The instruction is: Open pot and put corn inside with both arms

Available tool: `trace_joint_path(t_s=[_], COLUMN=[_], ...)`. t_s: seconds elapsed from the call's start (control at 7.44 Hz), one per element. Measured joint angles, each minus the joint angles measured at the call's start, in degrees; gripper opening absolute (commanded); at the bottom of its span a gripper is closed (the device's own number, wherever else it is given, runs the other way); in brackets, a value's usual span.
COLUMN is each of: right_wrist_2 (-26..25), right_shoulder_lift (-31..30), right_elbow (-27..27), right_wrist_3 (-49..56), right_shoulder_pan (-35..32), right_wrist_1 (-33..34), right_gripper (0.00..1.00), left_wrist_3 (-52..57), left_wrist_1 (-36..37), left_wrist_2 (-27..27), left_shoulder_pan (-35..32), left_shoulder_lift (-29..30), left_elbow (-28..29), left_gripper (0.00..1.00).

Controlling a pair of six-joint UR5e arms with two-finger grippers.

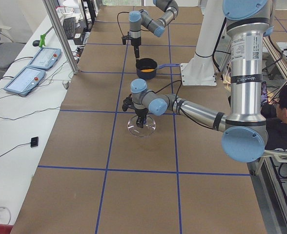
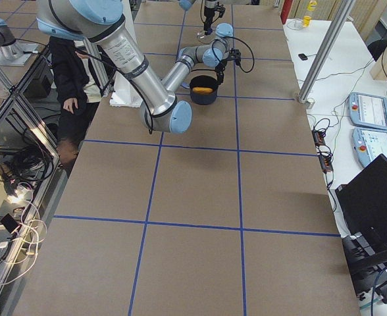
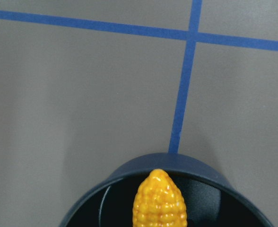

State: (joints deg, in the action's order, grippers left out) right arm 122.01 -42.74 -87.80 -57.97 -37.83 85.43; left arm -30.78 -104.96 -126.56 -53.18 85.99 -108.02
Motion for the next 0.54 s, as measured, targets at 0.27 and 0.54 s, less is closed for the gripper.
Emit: trace_joint_path(t_s=[0.27, 0.54], right_wrist_2=[4.2, 5.3], right_shoulder_lift=[-3.5, -6.2], right_elbow=[-2.7, -4.5], right_wrist_3=[3.6, 6.0], right_shoulder_pan=[-4.2, -6.0], right_wrist_1=[0.1, 0.1], right_gripper=[1.0, 1.0], left_wrist_3=[-0.1, -0.5], left_wrist_1=[-2.4, -5.6], left_wrist_2=[0.0, 0.0], left_shoulder_pan=[0.3, 0.6], left_shoulder_lift=[0.6, 1.9], left_elbow=[3.2, 6.9], left_gripper=[0.0, 0.0])
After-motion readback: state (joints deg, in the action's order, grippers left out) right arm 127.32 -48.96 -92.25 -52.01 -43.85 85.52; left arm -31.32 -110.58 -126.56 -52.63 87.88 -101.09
